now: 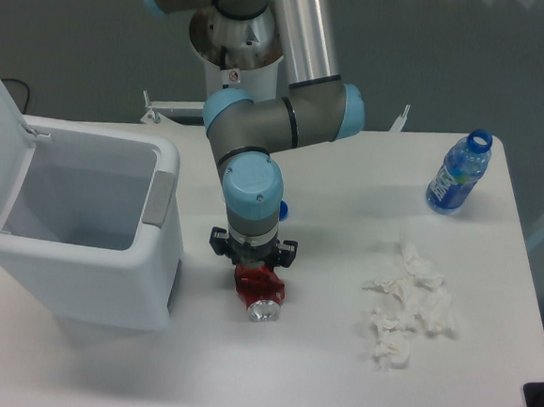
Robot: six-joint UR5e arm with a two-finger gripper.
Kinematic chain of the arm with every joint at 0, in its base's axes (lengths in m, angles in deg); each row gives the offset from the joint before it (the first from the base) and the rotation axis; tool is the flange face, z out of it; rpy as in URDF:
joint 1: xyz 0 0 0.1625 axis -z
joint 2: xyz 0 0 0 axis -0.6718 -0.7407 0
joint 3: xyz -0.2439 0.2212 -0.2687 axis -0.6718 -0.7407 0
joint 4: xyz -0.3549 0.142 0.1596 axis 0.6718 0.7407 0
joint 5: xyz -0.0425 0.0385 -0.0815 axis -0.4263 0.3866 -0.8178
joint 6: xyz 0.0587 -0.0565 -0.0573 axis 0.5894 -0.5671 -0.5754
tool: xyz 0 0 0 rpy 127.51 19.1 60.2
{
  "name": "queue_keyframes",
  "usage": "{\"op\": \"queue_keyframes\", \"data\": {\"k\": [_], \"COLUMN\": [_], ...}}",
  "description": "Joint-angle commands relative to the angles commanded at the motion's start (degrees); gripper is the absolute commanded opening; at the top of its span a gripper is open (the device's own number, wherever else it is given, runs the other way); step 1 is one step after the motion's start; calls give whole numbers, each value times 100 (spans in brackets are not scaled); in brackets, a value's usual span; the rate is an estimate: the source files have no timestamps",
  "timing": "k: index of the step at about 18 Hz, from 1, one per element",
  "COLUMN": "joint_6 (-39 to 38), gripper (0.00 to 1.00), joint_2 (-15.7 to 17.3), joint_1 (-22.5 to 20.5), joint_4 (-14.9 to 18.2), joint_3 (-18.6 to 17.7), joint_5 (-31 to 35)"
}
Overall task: Pick up the cans
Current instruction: 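Lift the red can and carry it toward the white tissue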
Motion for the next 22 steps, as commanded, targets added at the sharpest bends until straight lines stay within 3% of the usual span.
{"op": "queue_keyframes", "data": {"k": [3,8,16,22], "joint_6": [0,26,157,1957], "gripper": [59,59,60,60], "joint_2": [0,61,176,483], "joint_1": [0,-9,-88,-518], "joint_4": [0,26,26,-18], "joint_3": [0,79,1062,1458], "joint_5": [0,-9,79,18]}}
